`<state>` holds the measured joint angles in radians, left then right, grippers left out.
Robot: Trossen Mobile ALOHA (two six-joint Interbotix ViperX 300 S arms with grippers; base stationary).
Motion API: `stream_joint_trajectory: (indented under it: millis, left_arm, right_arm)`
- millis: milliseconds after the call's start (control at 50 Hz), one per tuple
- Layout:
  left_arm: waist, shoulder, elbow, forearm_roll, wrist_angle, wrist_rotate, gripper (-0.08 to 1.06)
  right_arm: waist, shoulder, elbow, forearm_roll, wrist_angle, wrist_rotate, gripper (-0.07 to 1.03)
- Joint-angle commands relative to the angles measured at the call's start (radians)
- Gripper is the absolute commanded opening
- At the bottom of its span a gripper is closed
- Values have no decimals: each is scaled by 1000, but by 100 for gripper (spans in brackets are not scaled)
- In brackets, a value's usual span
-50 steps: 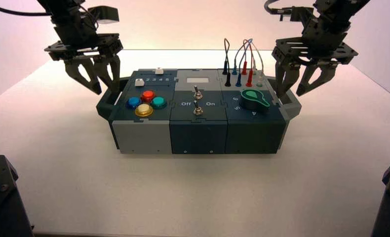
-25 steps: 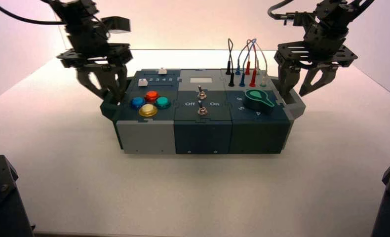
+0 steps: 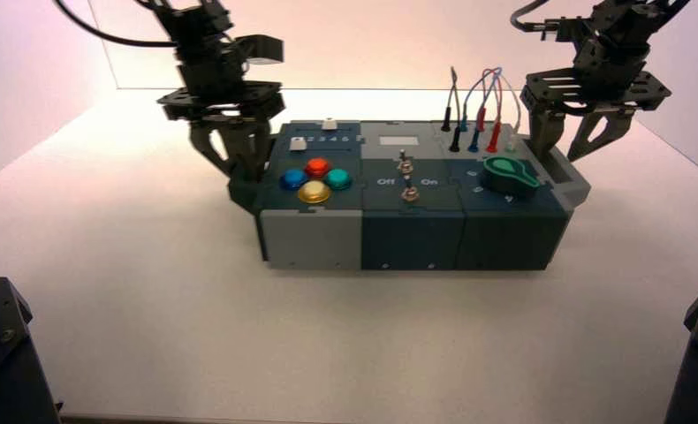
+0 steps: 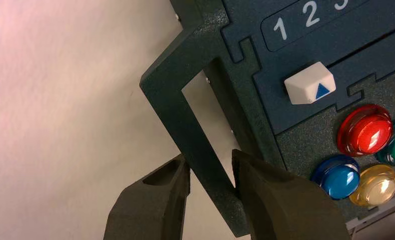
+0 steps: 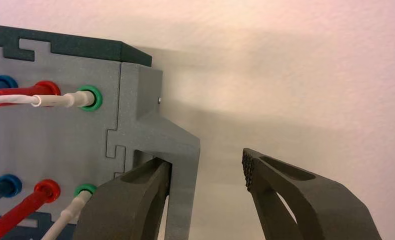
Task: Move the box to the right.
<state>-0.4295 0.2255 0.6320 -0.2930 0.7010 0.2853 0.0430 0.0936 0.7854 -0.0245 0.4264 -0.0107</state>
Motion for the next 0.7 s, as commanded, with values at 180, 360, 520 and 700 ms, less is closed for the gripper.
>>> stream_joint_trajectory:
  millis: [180, 360, 520, 700]
  left_arm:
    - [-77, 95, -167, -9, 34, -5, 44]
    - [-115, 161, -281, -9, 67, -8, 44]
    - [-153, 215, -385, -11, 109, -14, 44]
    - [-196, 262, -476, -11, 155, -34, 44]
  right_arm:
    - [-61, 72, -78, -25, -95, 5, 71]
    - [-84, 126, -130, -41, -101, 3, 71]
    - [-100, 141, -161, -75, -97, 3, 71]
    - [-132, 138, -183, -84, -78, 5, 71]
